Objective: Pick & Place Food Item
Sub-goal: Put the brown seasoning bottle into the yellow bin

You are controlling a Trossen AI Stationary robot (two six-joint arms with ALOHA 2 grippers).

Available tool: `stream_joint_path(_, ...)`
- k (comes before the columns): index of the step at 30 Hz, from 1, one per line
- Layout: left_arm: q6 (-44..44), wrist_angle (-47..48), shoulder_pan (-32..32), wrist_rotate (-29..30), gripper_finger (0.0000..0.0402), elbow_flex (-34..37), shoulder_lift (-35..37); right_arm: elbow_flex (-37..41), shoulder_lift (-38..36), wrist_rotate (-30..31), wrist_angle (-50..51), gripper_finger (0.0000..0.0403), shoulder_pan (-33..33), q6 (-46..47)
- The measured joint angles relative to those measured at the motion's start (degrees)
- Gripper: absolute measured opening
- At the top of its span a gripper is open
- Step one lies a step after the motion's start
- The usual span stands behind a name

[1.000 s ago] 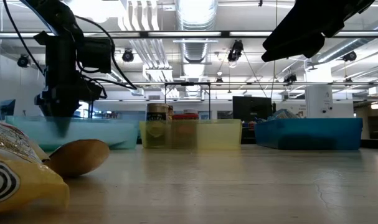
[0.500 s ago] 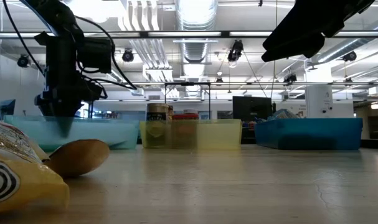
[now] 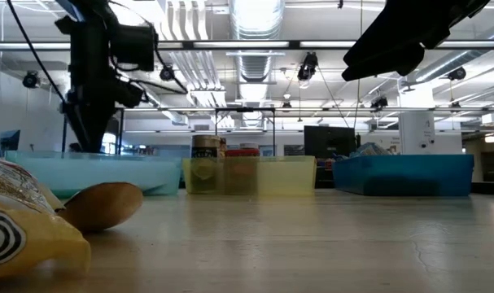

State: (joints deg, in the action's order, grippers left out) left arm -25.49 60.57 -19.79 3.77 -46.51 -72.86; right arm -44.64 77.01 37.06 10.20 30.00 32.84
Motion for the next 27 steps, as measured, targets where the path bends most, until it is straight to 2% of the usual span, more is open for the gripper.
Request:
stream_joint_path(5,1.92,4.14,7.18,-0.41,0.0248,-2.6,0.7,0.0,0.0,0.0,0.15,0.0224,0.0,0.07)
stream_joint_path(10,2.73,5.14,19.12,-0.73,0.0248,-2.84,2.39,0.0,0.0,-0.04,0.25,0.0224,0.0,1.42)
stream_joint_path(17,-8.75,-0.27,40.47,-4.62,0.0248,-2.88,4.07,0.0,0.0,-0.09,0.09,0.0224,0.0,3.41)
stream_joint_path(23,-15.81,-10.51,58.05,2.88,0.0248,-2.79,2.0,0.0,0.0,-0.09,-0.21,0.0224,0.0,3.66)
stream_joint_path(27,-18.57,-13.85,65.7,7.42,0.0248,-2.77,-1.07,0.0,0.0,-0.09,-0.28,0.0224,0.0,3.67)
